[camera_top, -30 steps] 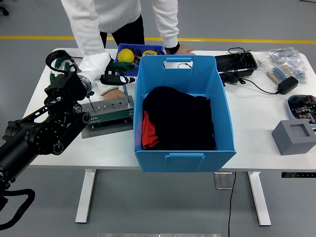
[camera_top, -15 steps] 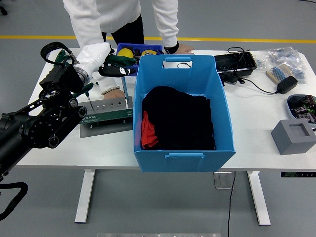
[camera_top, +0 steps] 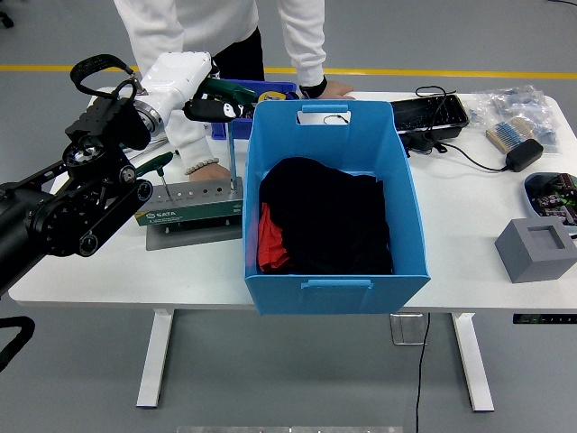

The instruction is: Lift tool from toolbox,place it in box,lift tool from toolbox,place it in box

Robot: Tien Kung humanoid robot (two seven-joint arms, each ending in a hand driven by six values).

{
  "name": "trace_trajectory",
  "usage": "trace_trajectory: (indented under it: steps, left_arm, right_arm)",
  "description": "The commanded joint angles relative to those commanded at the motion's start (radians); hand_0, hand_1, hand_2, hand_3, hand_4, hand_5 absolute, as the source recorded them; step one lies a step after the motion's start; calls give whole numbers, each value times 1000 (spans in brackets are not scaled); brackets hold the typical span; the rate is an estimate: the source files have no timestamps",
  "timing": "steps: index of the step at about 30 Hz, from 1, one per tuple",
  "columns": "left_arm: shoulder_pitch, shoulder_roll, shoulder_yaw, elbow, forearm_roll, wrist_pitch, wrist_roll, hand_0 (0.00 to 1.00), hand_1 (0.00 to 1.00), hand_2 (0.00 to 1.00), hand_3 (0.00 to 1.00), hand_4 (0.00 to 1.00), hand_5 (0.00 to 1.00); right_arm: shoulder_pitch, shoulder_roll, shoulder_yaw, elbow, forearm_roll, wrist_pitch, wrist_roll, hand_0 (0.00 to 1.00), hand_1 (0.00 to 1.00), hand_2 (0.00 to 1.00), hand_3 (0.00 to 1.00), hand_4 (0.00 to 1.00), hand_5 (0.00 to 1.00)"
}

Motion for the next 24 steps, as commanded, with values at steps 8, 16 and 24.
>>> trace_trajectory:
  steps: [8,16,24]
  left_arm:
    - [-47,35,24,-21,-12,-7,-55,52,2,2,2,747,570]
    - [-81,62,36,-46,-19,-24,-90,52,2,3,5,741,547]
    - [-97,87,28,-124,-11,-13,-121,52,2,2,6,737,541]
  right_arm:
    - [0,0,2,-1,-2,0,0,631,605,677,552,771,669]
    - [-3,1,8,-1,-10,-1,-3,631,605,677,552,771,669]
    - [-7,2,12,-1,-12,-2,-4,632,606,678,552,771,669]
